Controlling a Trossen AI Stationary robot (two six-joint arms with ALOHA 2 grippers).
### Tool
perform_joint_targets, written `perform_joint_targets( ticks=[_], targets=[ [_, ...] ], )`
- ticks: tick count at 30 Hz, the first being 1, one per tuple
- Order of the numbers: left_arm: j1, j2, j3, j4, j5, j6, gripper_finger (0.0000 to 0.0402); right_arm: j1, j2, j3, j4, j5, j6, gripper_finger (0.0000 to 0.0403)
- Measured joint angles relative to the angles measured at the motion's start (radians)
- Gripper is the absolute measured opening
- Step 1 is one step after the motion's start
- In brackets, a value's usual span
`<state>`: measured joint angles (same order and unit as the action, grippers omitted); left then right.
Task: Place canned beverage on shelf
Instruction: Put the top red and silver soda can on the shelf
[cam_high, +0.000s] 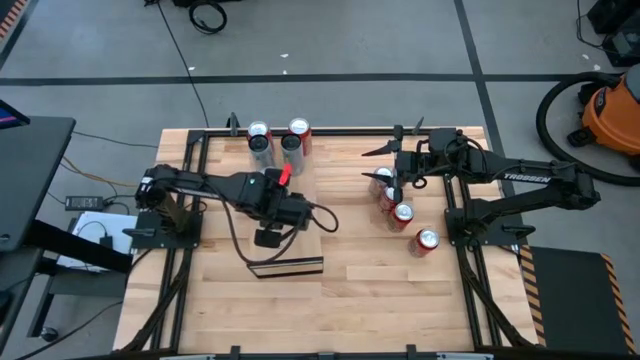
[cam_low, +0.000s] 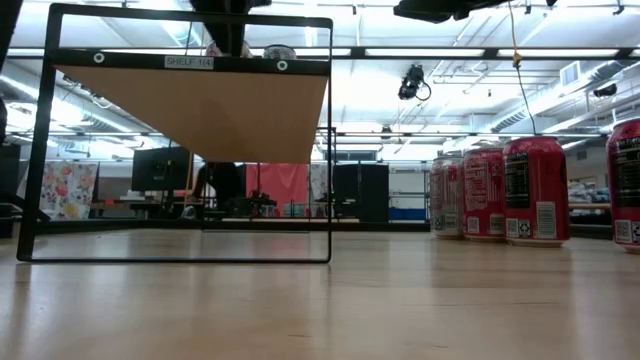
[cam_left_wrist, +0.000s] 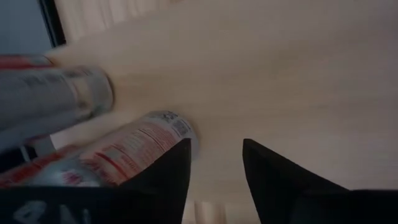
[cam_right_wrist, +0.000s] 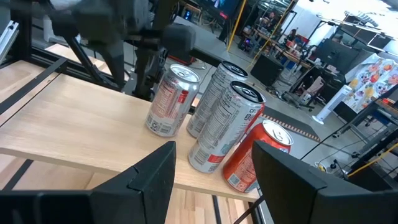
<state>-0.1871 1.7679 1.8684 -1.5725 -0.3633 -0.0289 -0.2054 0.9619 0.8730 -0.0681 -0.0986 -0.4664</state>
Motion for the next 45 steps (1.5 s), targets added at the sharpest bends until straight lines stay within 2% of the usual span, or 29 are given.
perform_joint_targets(
  ticks=[5,8,14,38,45],
  targets=[
    [0.001,0.0,-0.079,0.001,-0.021,0.048,0.013,0.0,0.0,0.0,0.0,0.0,0.0,0.0221],
    [0.001,0.0,-0.109,0.001,-0.064,0.048,0.0124,0.0,0.0,0.0,0.0,0.0,0.0,0.0221],
    [0.001,0.0,-0.145,0.001,-0.07,0.017,0.0121,0.0,0.0,0.0,0.0,0.0,0.0,0.0221],
    [0.074,-0.002,-0.149,0.002,-0.083,-0.01,0.0121,0.0,0.0,0.0,-0.005,0.0,0.0,0.0221],
    [0.052,-0.002,-0.123,0.002,-0.062,-0.009,0.0121,0.0,0.0,0.0,-0.002,0.0,0.0,0.0221]
  ],
)
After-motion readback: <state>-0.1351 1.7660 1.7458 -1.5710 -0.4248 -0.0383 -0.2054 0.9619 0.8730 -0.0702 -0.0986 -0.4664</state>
